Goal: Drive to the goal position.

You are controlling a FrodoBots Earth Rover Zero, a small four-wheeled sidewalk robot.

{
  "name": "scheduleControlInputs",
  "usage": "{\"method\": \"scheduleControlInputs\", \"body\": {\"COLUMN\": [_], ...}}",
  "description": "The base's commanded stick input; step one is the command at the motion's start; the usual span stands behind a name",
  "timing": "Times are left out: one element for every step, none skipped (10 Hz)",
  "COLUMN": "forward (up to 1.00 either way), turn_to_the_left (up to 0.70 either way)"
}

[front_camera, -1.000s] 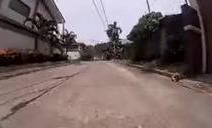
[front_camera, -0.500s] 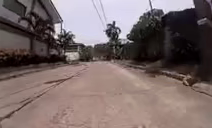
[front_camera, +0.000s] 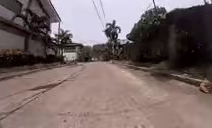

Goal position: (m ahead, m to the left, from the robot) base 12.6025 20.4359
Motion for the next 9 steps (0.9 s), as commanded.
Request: {"method": "scheduleControlInputs", "body": {"forward": [1.0, 1.0, 1.0, 1.0, 1.0, 1.0, 1.0, 1.0, 1.0], "turn_to_the_left": [0.03, 0.03, 0.03, 0.03, 0.03, 0.03, 0.03, 0.03, 0.03]}}
